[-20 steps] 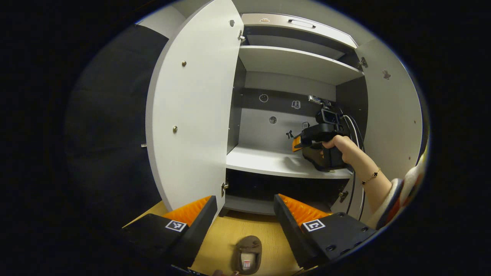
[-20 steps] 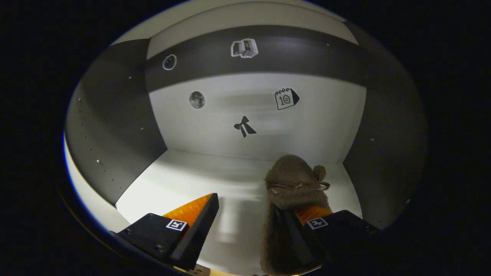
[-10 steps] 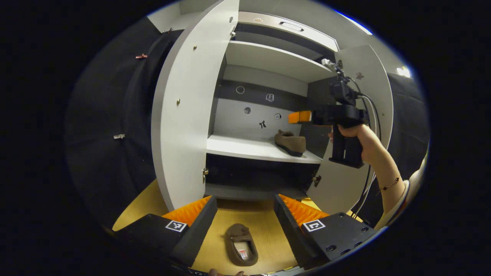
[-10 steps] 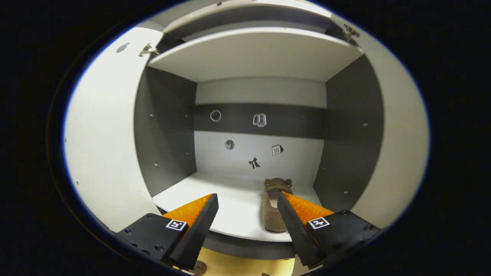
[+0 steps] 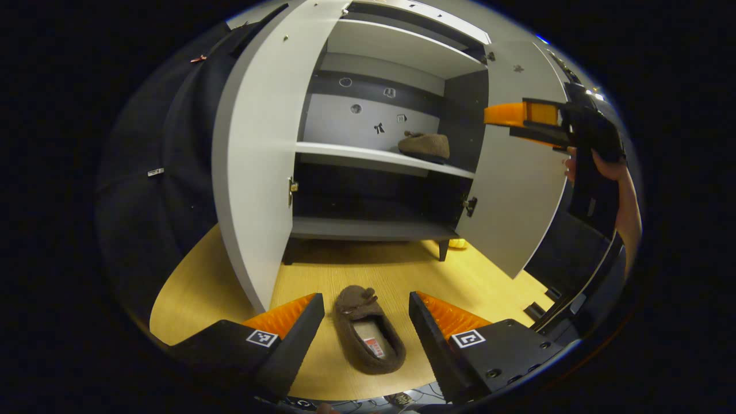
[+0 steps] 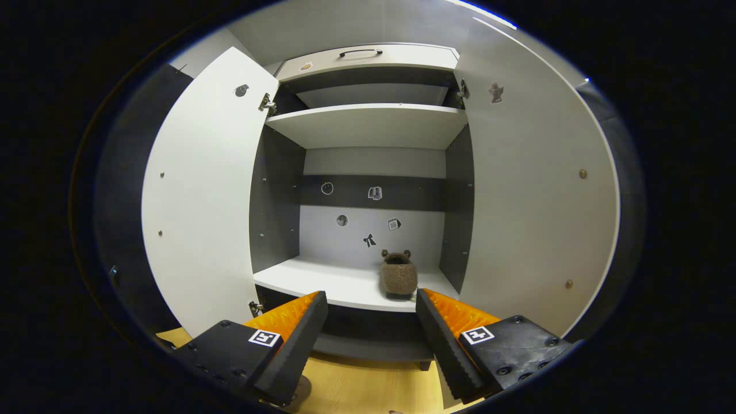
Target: Grab one shoe with the right hand and put it into the shoe cabinet, grab the other shoe with the left hand and put it into the shoe cabinet; then close the right door with the right hand and the left door with the left hand.
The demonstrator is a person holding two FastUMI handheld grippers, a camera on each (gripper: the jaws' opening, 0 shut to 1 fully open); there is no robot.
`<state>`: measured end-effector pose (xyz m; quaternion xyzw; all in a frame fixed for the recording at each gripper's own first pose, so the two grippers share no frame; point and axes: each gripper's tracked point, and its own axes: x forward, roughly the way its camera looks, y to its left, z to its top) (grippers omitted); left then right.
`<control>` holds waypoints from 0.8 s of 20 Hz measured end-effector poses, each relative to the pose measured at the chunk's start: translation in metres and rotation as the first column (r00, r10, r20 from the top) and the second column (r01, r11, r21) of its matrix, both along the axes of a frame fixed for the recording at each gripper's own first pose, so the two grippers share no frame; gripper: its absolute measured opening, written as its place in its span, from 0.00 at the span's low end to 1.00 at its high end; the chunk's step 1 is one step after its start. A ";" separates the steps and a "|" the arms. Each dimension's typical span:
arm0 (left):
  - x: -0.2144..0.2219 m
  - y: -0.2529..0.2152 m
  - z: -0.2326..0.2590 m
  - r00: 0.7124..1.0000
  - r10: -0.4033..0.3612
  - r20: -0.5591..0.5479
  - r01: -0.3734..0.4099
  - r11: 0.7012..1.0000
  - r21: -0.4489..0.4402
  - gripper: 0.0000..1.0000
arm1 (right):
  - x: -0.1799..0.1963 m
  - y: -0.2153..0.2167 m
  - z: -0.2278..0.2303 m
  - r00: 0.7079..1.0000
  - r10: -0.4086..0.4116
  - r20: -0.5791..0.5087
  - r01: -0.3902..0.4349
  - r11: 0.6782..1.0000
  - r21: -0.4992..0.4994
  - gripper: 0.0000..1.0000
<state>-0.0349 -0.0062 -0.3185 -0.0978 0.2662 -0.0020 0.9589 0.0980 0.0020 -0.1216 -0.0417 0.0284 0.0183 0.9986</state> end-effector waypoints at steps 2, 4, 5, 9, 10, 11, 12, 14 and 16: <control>0.004 -0.006 -0.032 1.000 -0.010 -0.019 0.010 1.000 0.006 0.94 | -0.013 -0.005 -0.018 1.000 -0.015 -0.002 0.015 1.000 -0.025 0.98; 0.013 -0.007 -0.059 1.000 -0.005 -0.031 0.005 1.000 0.018 0.94 | -0.021 -0.009 -0.040 0.999 -0.021 -0.028 0.020 0.999 -0.028 0.98; 0.019 -0.005 -0.071 0.999 0.007 -0.033 -0.006 1.000 0.026 0.93 | -0.023 -0.012 -0.051 0.999 -0.026 -0.045 0.024 0.999 -0.028 0.98; 0.034 0.001 -0.121 0.997 0.033 -0.064 -0.033 0.999 -0.010 0.88 | -0.026 -0.031 -0.082 0.995 -0.045 -0.089 0.045 0.999 -0.002 0.98; 0.035 0.005 -0.131 0.996 0.050 -0.074 -0.052 0.999 -0.013 0.87 | -0.025 -0.036 -0.087 0.994 -0.052 -0.096 0.052 0.999 0.004 0.98; 0.036 0.011 -0.137 0.994 0.069 -0.080 -0.070 0.997 -0.011 0.87 | -0.024 -0.041 -0.091 0.993 -0.057 -0.099 0.058 0.998 0.008 0.98; 0.039 0.015 -0.143 0.993 0.085 -0.083 -0.086 0.996 -0.012 0.86 | -0.021 -0.044 -0.095 0.993 -0.061 -0.105 0.062 0.998 0.011 0.98; 0.044 0.023 -0.153 0.989 0.108 -0.097 -0.110 0.994 -0.014 0.72 | -0.017 -0.046 -0.102 0.992 -0.056 -0.117 0.058 0.998 0.018 0.98; 0.051 0.026 -0.161 0.988 0.114 -0.107 -0.118 0.993 -0.030 0.71 | -0.012 -0.048 -0.106 0.991 -0.049 -0.125 0.051 0.999 0.008 0.98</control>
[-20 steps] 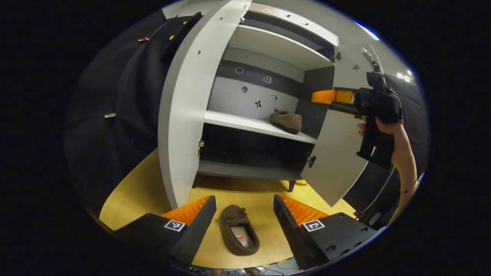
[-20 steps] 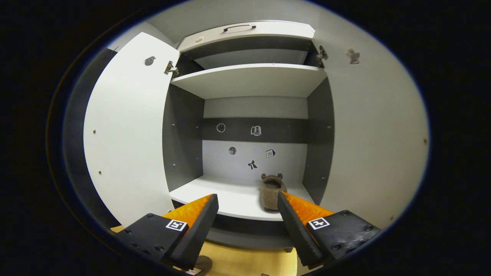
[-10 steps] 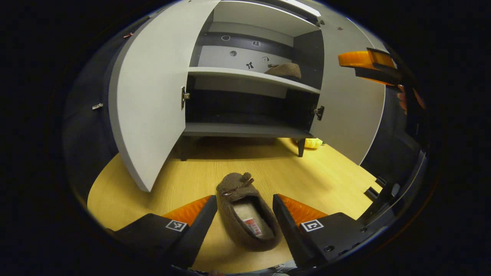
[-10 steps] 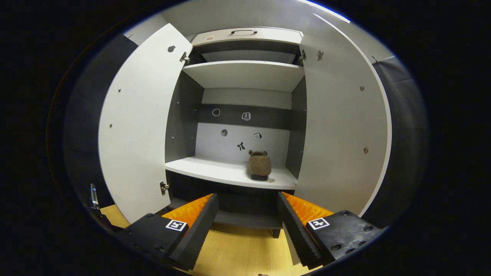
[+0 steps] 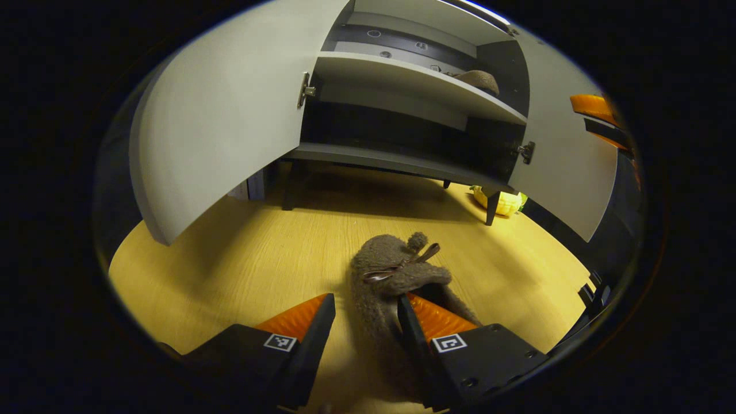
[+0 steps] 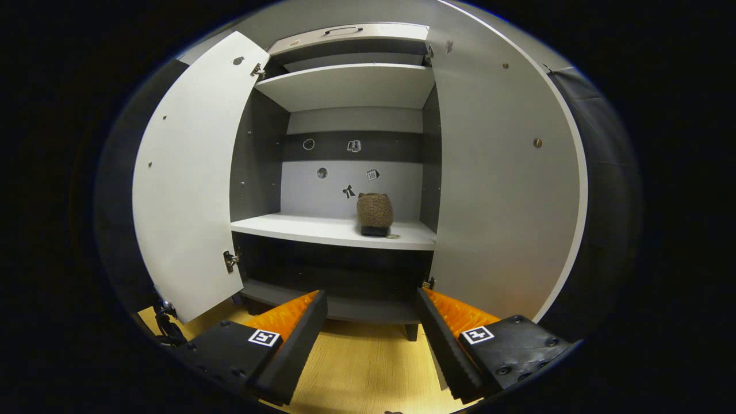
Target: Grab one shoe with the right hand and put it into the shoe cabinet, grab the other shoe with the left hand and put it into the shoe cabinet; then close the right door with the right hand and the left door with the left hand.
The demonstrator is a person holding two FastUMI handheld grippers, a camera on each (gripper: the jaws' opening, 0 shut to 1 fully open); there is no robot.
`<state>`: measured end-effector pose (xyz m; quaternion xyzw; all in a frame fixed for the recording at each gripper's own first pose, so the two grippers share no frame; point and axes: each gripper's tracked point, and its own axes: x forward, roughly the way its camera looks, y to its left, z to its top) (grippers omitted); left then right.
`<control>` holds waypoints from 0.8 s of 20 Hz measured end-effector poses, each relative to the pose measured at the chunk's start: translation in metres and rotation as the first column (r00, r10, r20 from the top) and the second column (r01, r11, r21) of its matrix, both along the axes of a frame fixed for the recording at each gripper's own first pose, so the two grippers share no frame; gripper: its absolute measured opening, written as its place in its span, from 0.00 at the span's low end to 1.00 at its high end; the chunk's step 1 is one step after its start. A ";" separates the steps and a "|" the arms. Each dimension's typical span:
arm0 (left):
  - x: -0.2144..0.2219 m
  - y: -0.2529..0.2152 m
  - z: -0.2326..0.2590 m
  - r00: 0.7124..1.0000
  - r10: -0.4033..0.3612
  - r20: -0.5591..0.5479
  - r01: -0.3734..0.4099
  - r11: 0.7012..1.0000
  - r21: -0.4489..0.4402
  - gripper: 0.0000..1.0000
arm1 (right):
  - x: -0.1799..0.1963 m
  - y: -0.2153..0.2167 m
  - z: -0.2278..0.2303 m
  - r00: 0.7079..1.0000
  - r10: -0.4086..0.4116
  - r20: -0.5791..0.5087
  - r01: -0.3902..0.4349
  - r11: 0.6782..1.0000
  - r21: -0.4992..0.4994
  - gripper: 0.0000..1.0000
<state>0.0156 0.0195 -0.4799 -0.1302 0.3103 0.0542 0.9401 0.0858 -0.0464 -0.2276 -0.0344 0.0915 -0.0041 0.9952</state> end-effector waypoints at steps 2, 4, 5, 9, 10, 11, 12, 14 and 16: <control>0.008 0.001 -0.006 1.000 0.005 -0.002 -0.005 1.000 -0.004 0.70 | 0.003 0.001 -0.005 1.000 0.014 -0.011 -0.014 1.000 -0.013 0.98; 0.015 0.000 -0.010 1.000 -0.005 -0.010 0.005 1.000 0.011 0.64 | 0.007 0.006 -0.011 0.999 0.035 -0.025 -0.036 0.999 -0.025 0.98; 0.019 0.000 -0.011 1.000 -0.010 -0.012 0.010 1.000 0.018 0.56 | 0.010 0.007 -0.015 0.998 0.045 -0.035 -0.046 0.998 -0.036 0.98; 0.024 0.003 -0.013 1.000 -0.004 -0.011 0.005 0.998 0.058 0.36 | 0.020 0.009 -0.023 0.996 0.063 -0.061 -0.066 0.997 -0.046 0.98; 0.024 0.005 -0.013 1.000 0.000 -0.017 0.001 0.998 0.070 0.32 | 0.022 0.010 -0.024 0.996 0.065 -0.065 -0.068 0.997 -0.039 0.99; 0.024 0.008 -0.012 1.000 0.006 -0.023 -0.004 0.996 0.086 0.26 | 0.024 0.010 -0.026 0.995 0.067 -0.072 -0.070 0.997 -0.036 0.99; 0.025 0.008 -0.013 1.000 -0.001 -0.023 0.003 0.996 0.094 0.17 | 0.025 0.010 -0.028 0.995 0.069 -0.076 -0.071 0.997 -0.034 0.99; 0.025 0.005 -0.013 0.999 -0.015 -0.030 0.018 0.995 0.101 0.08 | 0.027 0.011 -0.029 0.994 0.075 -0.084 -0.077 0.997 -0.024 0.99; 0.021 -0.002 -0.011 0.998 -0.024 -0.050 0.028 0.997 0.073 0.05 | 0.026 0.015 -0.028 0.992 0.090 -0.091 -0.092 0.996 -0.016 0.99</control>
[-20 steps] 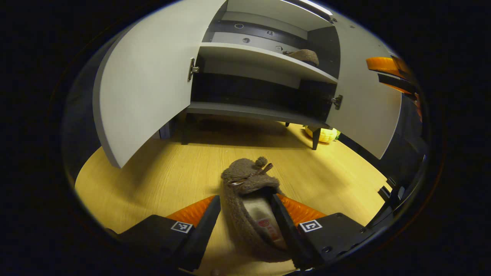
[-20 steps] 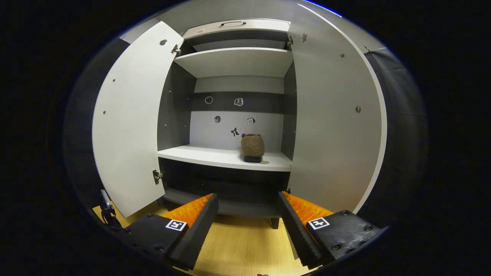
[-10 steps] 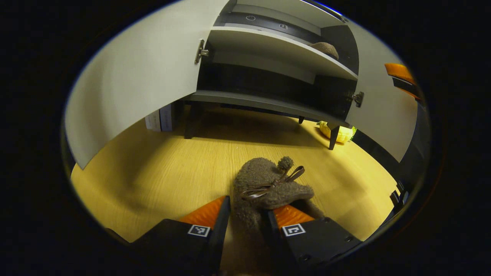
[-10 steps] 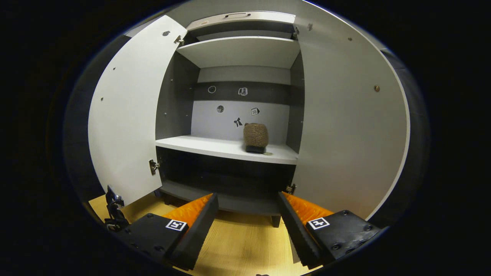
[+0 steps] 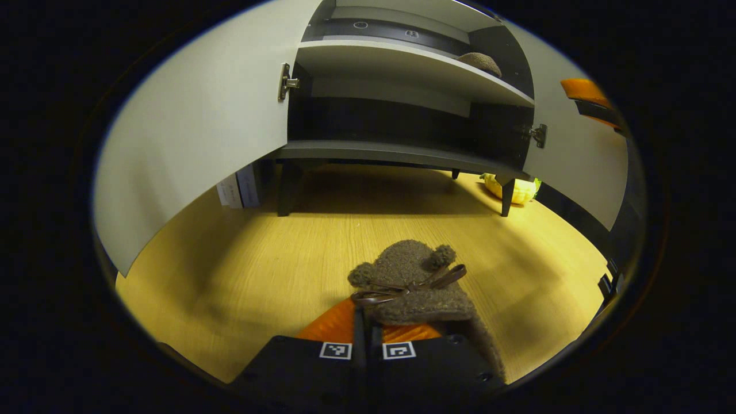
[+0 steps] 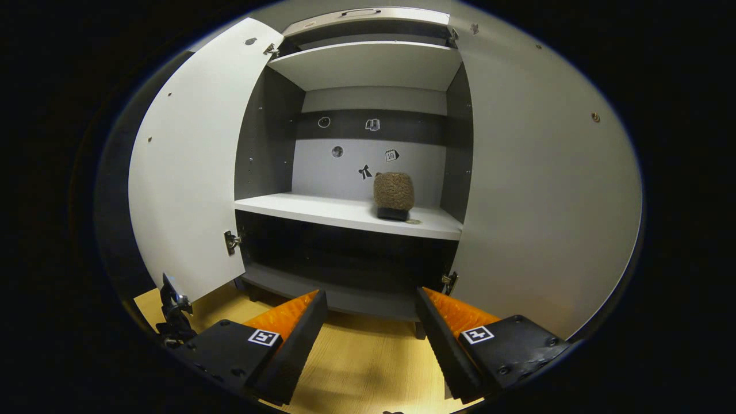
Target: Grab one shoe with the right hand and put it into the shoe cabinet, grab the other shoe with the left hand and put it into the shoe cabinet; then close the right door with the right hand and the left door with the left hand.
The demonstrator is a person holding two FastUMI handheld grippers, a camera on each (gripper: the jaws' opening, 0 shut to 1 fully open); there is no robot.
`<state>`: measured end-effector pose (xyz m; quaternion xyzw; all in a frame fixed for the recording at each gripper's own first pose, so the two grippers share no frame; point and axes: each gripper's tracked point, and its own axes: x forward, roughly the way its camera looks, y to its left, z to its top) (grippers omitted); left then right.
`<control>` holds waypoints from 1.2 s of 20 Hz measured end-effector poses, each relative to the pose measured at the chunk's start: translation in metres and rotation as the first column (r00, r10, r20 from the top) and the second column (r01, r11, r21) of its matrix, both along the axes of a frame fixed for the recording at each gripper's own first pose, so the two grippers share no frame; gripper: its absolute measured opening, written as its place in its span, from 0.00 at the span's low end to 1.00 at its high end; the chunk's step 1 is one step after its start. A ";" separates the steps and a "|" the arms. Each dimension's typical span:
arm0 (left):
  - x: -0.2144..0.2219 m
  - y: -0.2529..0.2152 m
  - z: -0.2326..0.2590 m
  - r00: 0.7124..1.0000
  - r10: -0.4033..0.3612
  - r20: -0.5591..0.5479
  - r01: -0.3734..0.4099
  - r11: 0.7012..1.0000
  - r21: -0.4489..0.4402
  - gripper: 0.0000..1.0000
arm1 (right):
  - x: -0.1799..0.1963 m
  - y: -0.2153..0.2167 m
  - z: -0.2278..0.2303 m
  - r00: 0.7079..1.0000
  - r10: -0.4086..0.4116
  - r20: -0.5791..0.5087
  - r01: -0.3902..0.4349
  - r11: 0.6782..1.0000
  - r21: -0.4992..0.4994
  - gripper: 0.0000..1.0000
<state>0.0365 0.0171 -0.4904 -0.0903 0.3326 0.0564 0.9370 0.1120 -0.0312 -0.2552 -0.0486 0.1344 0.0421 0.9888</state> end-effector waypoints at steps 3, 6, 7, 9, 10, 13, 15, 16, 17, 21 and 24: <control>-0.009 -0.005 0.033 1.000 -0.008 -0.001 0.008 0.999 0.037 0.05 | 0.002 0.004 0.013 1.000 0.028 0.009 -0.028 1.000 0.004 0.99; -0.013 -0.022 0.099 0.999 -0.017 0.031 0.016 0.999 0.034 0.05 | 0.009 0.008 0.037 0.998 0.051 0.033 -0.051 0.998 0.020 0.98; -0.010 -0.028 0.125 0.999 -0.018 0.047 0.016 0.999 0.027 0.05 | 0.010 0.008 0.045 0.998 0.058 0.037 -0.059 0.998 0.023 0.98; -0.002 -0.034 0.175 0.997 -0.019 0.076 0.016 0.999 0.030 0.05 | 0.015 0.008 0.065 0.996 0.072 0.049 -0.074 0.997 0.033 0.98; 0.001 -0.039 0.201 0.996 -0.021 0.086 0.019 0.999 0.029 0.05 | 0.018 0.007 0.076 0.995 0.078 0.057 -0.080 0.996 0.041 0.98; 0.019 -0.044 0.268 0.991 -0.025 0.131 0.021 0.999 0.031 0.05 | 0.026 0.000 0.104 0.993 0.092 0.072 -0.096 0.994 0.050 0.99; 0.038 -0.036 0.311 0.984 -0.013 0.177 0.003 0.998 0.057 0.05 | 0.031 -0.004 0.120 0.991 0.109 0.082 -0.113 0.992 0.054 0.98; 0.049 -0.029 0.328 0.981 -0.006 0.195 -0.009 0.997 0.077 0.05 | 0.031 -0.004 0.128 0.989 0.120 0.089 -0.126 0.990 0.066 0.98; 0.058 -0.023 0.343 0.978 0.001 0.209 -0.023 0.994 0.106 0.05 | 0.032 -0.001 0.134 0.986 0.134 0.097 -0.142 0.986 0.082 0.99; 0.113 0.007 0.392 0.964 0.008 0.265 -0.064 0.978 0.200 0.05 | 0.026 0.010 0.153 0.977 0.179 0.118 -0.194 0.972 0.131 0.98; 0.163 0.023 0.411 0.955 0.012 0.297 -0.069 0.981 0.181 0.05 | 0.025 0.016 0.159 0.971 0.207 0.123 -0.224 0.964 0.143 0.98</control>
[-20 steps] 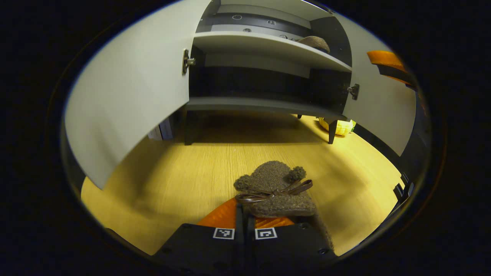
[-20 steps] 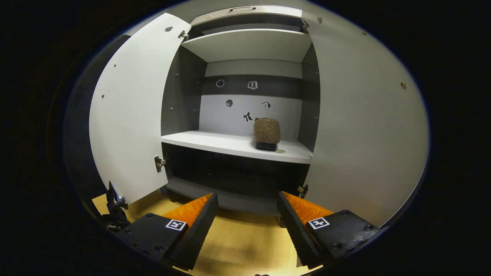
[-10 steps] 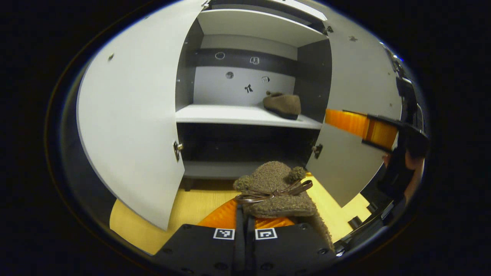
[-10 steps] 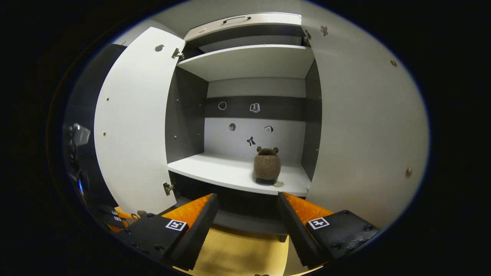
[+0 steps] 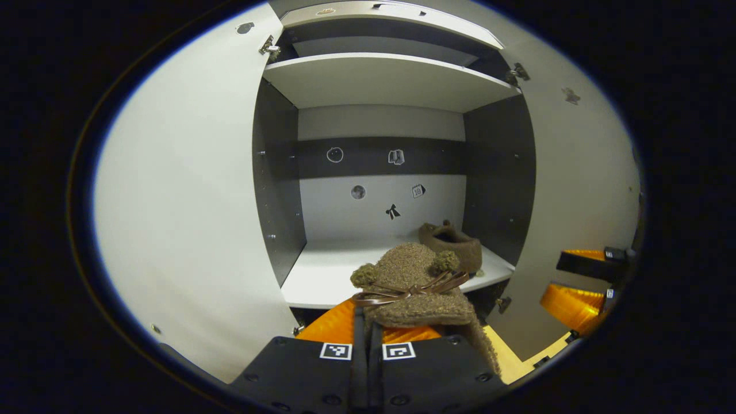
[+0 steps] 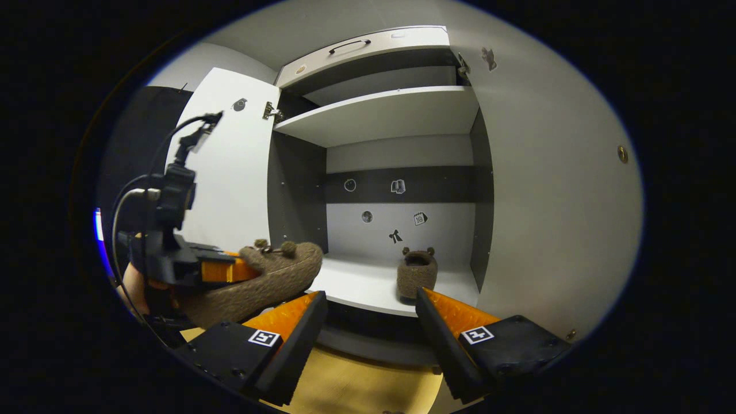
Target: Grab one shoe with the right hand and put it into the shoe cabinet, grab the other shoe with the left hand and put it into the shoe cabinet; then close the right door with the right hand and the left door with the left hand.
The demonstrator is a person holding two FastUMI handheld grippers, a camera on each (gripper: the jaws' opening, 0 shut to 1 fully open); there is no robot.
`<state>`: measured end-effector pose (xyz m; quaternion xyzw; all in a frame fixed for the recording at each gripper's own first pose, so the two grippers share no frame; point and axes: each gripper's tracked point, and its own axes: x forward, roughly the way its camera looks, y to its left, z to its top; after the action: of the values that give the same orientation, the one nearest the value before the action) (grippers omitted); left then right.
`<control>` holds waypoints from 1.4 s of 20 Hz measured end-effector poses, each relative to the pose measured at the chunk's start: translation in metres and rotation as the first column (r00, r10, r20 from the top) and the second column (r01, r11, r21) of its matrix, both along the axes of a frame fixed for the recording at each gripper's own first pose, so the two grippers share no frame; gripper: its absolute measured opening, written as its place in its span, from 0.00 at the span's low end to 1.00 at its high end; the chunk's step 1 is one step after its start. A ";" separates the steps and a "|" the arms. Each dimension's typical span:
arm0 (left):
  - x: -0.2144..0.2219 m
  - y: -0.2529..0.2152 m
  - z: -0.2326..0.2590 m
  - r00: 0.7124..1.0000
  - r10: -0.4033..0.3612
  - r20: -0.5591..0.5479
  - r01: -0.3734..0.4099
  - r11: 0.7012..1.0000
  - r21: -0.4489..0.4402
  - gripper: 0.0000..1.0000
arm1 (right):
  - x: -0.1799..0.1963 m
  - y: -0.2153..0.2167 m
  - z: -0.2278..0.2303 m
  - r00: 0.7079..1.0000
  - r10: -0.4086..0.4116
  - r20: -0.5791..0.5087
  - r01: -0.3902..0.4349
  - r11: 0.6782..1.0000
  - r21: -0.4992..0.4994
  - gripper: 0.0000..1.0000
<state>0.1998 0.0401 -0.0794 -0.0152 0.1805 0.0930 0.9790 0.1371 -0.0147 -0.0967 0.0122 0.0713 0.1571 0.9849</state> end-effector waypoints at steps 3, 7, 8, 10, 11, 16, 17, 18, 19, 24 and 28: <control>0.054 0.019 0.007 1.000 -0.003 0.017 0.004 1.000 -0.006 0.05 | 0.004 0.005 0.006 1.000 0.022 0.007 -0.022 1.000 -0.004 0.98; 0.120 0.044 -0.001 1.000 0.002 0.017 -0.002 1.000 -0.010 0.05 | 0.010 0.015 0.006 0.998 0.056 0.001 -0.056 0.998 -0.023 0.98; 0.136 0.052 -0.006 1.000 0.011 0.009 -0.011 1.000 -0.015 0.05 | 0.011 0.019 0.006 0.998 0.067 -0.004 -0.067 0.998 -0.023 0.98; 0.165 0.066 -0.021 1.000 0.028 -0.015 -0.028 1.000 -0.014 0.05 | 0.012 0.025 0.007 0.996 0.085 -0.005 -0.086 0.996 -0.024 0.98; 0.177 0.072 -0.028 0.999 0.036 -0.026 -0.036 0.999 -0.015 0.05 | 0.012 0.027 0.006 0.996 0.093 -0.006 -0.093 0.995 -0.029 0.98; 0.223 0.071 -0.066 0.996 0.016 -0.083 -0.018 1.000 -0.023 0.07 | 0.016 0.037 -0.007 0.990 0.134 -0.044 -0.136 0.990 -0.041 0.98; 0.229 0.071 -0.071 0.996 0.013 -0.092 -0.013 1.000 -0.008 0.08 | 0.017 0.038 -0.010 0.989 0.140 -0.054 -0.143 0.988 -0.050 0.98; 0.234 0.073 -0.076 0.994 0.016 -0.105 -0.014 1.000 0.019 0.09 | 0.019 0.038 -0.011 0.988 0.144 -0.057 -0.147 0.987 -0.059 0.98; 0.238 0.076 -0.080 0.993 0.022 -0.118 -0.017 0.999 0.048 0.11 | 0.019 0.037 -0.012 0.988 0.144 -0.058 -0.148 0.987 -0.063 0.98; 0.244 0.071 -0.084 0.993 -0.009 -0.120 0.015 0.999 0.042 0.25 | 0.024 0.032 -0.011 0.989 0.135 -0.068 -0.138 0.990 -0.042 0.99; 0.234 0.076 -0.089 0.988 -0.003 -0.153 0.011 0.999 0.053 0.46 | 0.025 0.033 -0.008 0.988 0.133 -0.073 -0.134 0.991 -0.008 0.98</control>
<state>0.4343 0.1157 -0.1679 0.0190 0.2527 0.0954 0.9626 0.1624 0.0179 -0.1045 0.0066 0.1084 0.2215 0.9691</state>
